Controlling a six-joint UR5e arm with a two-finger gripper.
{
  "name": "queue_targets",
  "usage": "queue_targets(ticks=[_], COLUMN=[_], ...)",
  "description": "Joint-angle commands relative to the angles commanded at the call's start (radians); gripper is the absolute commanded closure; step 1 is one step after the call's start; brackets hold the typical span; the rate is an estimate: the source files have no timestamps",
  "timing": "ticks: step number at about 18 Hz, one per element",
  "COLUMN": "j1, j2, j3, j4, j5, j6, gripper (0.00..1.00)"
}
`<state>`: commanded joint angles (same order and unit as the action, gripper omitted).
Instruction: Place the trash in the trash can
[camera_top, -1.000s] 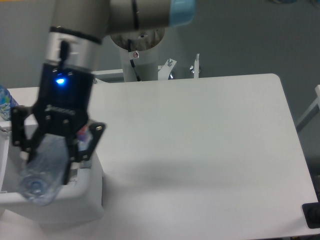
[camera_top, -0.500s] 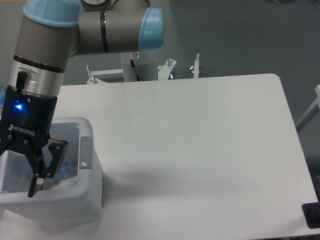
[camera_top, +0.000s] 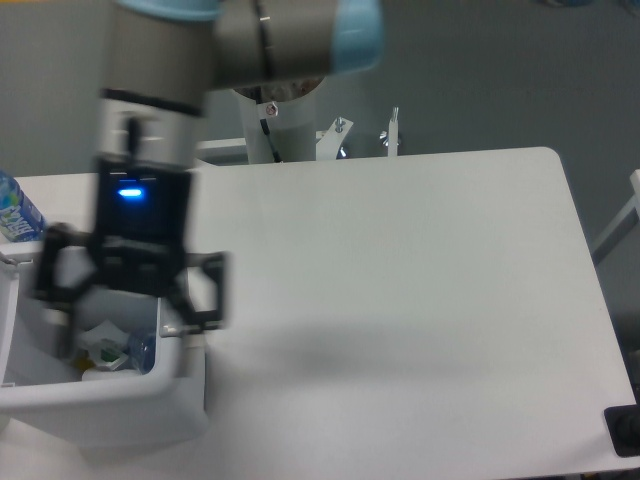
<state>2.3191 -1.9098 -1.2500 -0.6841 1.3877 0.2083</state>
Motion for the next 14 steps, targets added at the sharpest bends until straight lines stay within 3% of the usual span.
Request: queue_targets(ticks=[6, 8, 11, 14], j1=[0.091, 0.12, 0.169, 0.2], j2=[0.009, 0.029, 0.075, 0.094], j3=[-0.103, -0.111, -0.134, -0.14], j4=[-0.052, -0.113, -0.254, -0.284], j5=[0.255, 0.303, 0.318, 0.32], j6=[0.3, 0.452, 0.638, 0.736], gripper=[0.0, 0.0, 0.0, 0.0])
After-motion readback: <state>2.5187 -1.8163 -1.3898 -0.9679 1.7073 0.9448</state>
